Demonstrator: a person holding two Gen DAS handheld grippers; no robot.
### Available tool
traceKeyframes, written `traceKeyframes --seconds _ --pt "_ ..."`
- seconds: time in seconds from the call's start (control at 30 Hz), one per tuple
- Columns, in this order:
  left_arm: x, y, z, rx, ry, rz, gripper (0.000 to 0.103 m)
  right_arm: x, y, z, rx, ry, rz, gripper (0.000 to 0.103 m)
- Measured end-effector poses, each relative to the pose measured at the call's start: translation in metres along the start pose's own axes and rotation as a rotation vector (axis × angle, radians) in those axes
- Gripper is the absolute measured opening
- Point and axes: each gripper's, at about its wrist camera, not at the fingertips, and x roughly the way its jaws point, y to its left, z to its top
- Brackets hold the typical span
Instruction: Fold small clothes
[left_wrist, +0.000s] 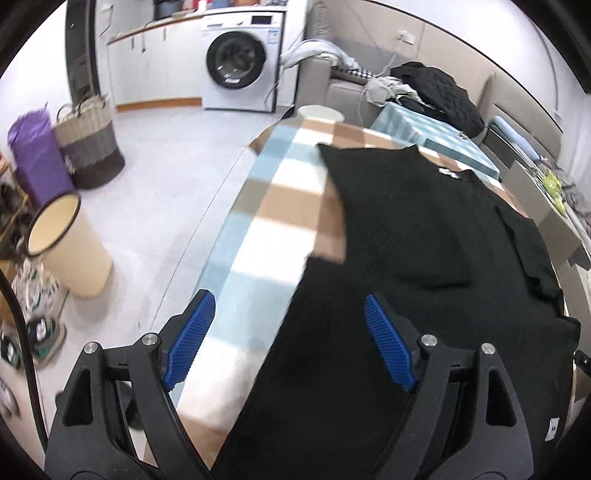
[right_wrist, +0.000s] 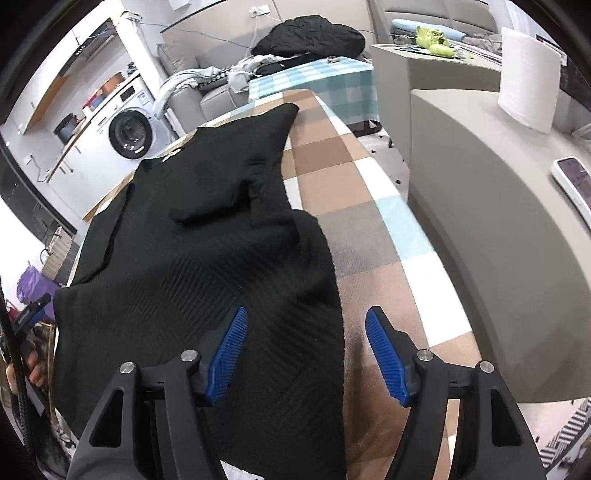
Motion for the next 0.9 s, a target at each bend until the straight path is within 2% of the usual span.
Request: traceKeyframes --seconds 0.07,0.13,0.17,0.2,0.23,0.33,0.43,0.5,0.53,0.6,0.9 --pt "-0.004 0.010 -0.011 -0.016 0.004 0.005 0.081 0.002 0.004 0.001 -0.021 -0.027 -0.011 0.056" --pt "-0.005 0.015 -0.019 -0.021 0.010 0.010 0.081 0.011 0.008 0.006 -0.061 -0.012 -0.027 0.032" --pt "-0.008 0.018 -0.021 -0.024 0.006 0.003 0.081 0.014 0.010 0.009 -0.076 -0.009 -0.019 0.026" --pt "-0.007 0.013 -0.021 -0.025 0.005 0.002 0.081 0.018 0.011 0.012 -0.091 -0.010 -0.005 0.012" --pt "-0.007 0.012 -0.022 -0.026 0.004 0.000 0.081 0.021 0.013 0.016 -0.108 -0.012 0.015 0.006" --pt "-0.007 0.008 -0.021 -0.026 0.005 -0.012 0.081 0.023 0.017 0.034 -0.112 -0.070 0.013 0.005" --pt "-0.004 0.000 -0.020 -0.009 0.023 -0.025 0.081 0.026 0.020 0.054 -0.095 -0.082 0.021 0.006" --pt "-0.003 -0.005 -0.023 0.005 0.034 -0.034 0.081 0.024 0.019 0.056 -0.093 -0.073 0.039 0.018" --pt "-0.002 -0.008 -0.024 0.014 0.039 -0.041 0.081 0.022 0.016 0.054 -0.082 -0.065 0.057 0.030" --pt "0.000 -0.013 -0.028 0.035 0.050 -0.051 0.081 0.016 0.007 0.043 -0.059 -0.055 0.107 0.043" --pt "0.013 -0.025 -0.043 0.088 0.115 -0.083 0.081 0.004 -0.005 -0.007 -0.085 -0.008 0.134 0.046"
